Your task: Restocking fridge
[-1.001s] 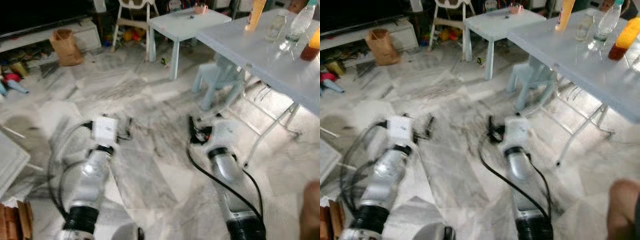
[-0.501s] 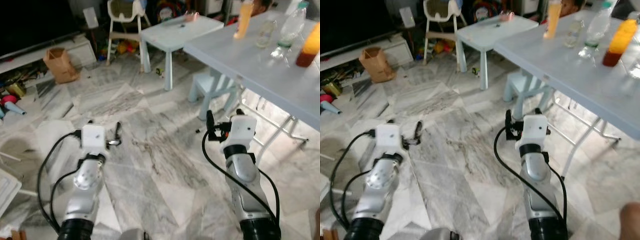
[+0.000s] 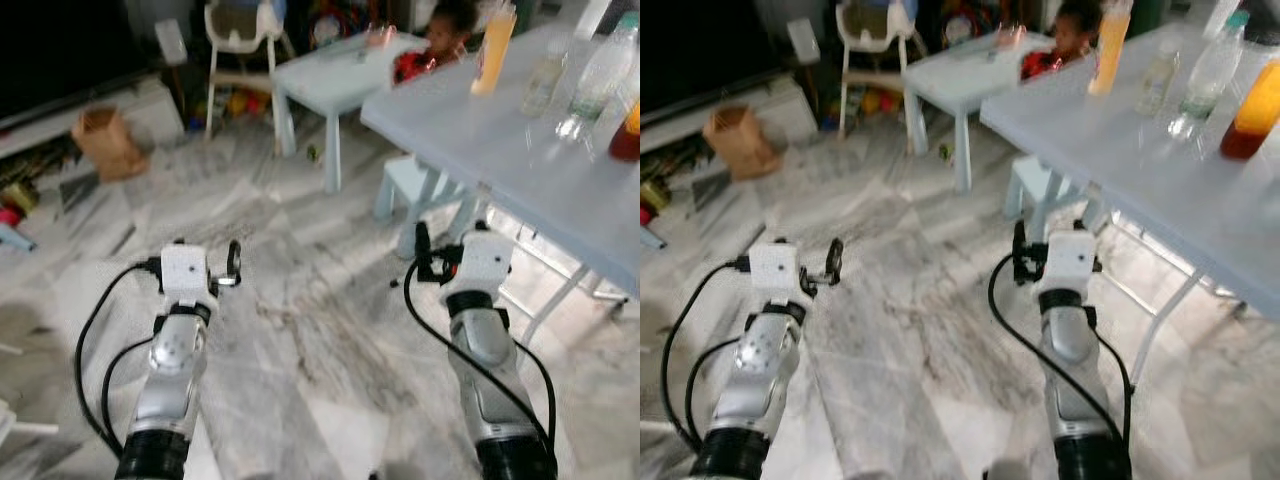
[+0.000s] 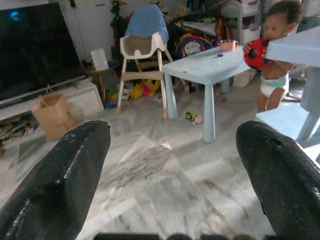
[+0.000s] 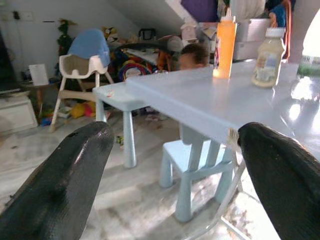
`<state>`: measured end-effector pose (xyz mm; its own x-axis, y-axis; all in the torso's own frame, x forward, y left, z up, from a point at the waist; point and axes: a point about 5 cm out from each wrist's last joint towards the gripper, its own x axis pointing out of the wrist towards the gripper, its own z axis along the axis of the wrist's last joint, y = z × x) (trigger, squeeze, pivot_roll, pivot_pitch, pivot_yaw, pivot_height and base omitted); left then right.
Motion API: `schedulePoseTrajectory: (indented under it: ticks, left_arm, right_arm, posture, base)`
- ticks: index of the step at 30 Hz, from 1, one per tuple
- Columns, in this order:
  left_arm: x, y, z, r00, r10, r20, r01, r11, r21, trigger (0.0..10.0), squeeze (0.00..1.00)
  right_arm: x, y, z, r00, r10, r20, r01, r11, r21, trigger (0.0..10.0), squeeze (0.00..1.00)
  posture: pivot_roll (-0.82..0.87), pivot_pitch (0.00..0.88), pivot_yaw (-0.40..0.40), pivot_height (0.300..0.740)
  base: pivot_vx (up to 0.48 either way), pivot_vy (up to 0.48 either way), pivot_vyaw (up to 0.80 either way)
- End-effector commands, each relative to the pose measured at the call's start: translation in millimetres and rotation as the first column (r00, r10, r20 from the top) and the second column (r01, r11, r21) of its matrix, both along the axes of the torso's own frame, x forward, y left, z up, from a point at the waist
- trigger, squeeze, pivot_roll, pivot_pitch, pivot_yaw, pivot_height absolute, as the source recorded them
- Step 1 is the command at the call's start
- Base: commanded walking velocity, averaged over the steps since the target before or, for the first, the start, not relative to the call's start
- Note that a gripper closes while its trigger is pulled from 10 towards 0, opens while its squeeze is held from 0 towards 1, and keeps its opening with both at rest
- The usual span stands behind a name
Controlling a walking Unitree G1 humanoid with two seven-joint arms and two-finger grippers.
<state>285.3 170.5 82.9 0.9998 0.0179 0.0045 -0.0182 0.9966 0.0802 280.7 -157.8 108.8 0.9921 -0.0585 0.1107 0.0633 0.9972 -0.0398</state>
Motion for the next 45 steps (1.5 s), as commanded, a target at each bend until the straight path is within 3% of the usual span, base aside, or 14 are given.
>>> schedulePoseTrajectory:
  ticks: [1,7,13,16,24,26,33,40,45]
  left_arm:
    - [-1.8,8.4,-4,1.000,0.017,-0.020,-0.017,1.000,0.017,10.0,0.00]
    - [-4.1,5.0,-7,1.000,0.005,-0.023,-0.004,0.999,0.032,10.0,0.00]
    - [-20.5,13.1,-21,0.996,0.043,-0.072,-0.041,0.999,0.022,10.0,0.00]
    - [-26.9,9.4,-25,0.996,0.036,-0.083,-0.035,0.999,0.020,10.0,0.00]
    - [-15.8,2.0,-15,0.999,-0.007,-0.045,0.008,1.000,0.021,10.0,0.00]
    - [-11.8,-1.4,-12,0.999,-0.013,-0.032,0.013,1.000,0.006,10.0,0.00]
    - [-20.8,-4.2,-17,0.999,0.001,-0.047,-0.002,1.000,-0.012,10.0,0.00]
    - [-24.5,2.6,-23,0.991,0.098,-0.097,-0.103,0.994,-0.048,10.0,0.00]
    - [-23.3,-1.3,-19,0.996,0.045,-0.072,-0.048,0.998,-0.042,10.0,0.00]
  right_arm:
    - [1.8,5.2,4,1.000,0.023,0.018,-0.023,1.000,-0.002,10.0,0.00]
    - [7.2,2.2,7,1.000,0.005,0.024,-0.005,1.000,0.010,10.0,0.00]
    - [3.7,9.9,1,0.998,0.065,-0.004,-0.065,0.998,0.005,10.0,0.00]
    - [1.3,10.7,-2,0.997,0.072,-0.011,-0.072,0.997,-0.001,10.0,0.00]
    - [7.2,17.6,11,0.995,0.091,0.039,-0.090,0.996,-0.026,10.0,0.00]
    - [7.8,10.6,20,0.996,0.046,0.077,-0.043,0.998,-0.041,10.0,0.00]
    - [7.3,5.9,16,0.997,0.066,0.048,-0.063,0.997,-0.051,10.0,0.00]
    - [19.4,10.7,19,0.993,0.112,0.039,-0.109,0.992,-0.064,10.0,0.00]
    - [21.1,10.0,21,0.994,0.102,0.043,-0.099,0.993,-0.062,10.0,0.00]
  posture:
    - [0.00,0.012,0.077,0.740]
    - [0.03,0.023,0.065,0.740]
    - [0.04,0.044,0.046,0.740]
    - [0.04,0.044,0.045,0.740]
    - [0.02,0.054,0.047,0.740]
    - [0.02,0.057,0.044,0.740]
    - [0.04,0.049,0.004,0.740]
    - [0.06,0.046,-0.038,0.740]
    - [0.05,0.047,-0.023,0.740]
  base:
    - [0.431,0.000,-0.80]
    - [0.414,0.131,-0.77]
    - [0.358,0.321,0.00]
    - [0.346,0.333,0.00]
    - [0.348,0.331,0.00]
    - [0.347,0.332,0.00]
    - [0.190,0.197,0.00]
    - [0.000,0.000,0.00]
    - [0.000,0.000,-0.27]
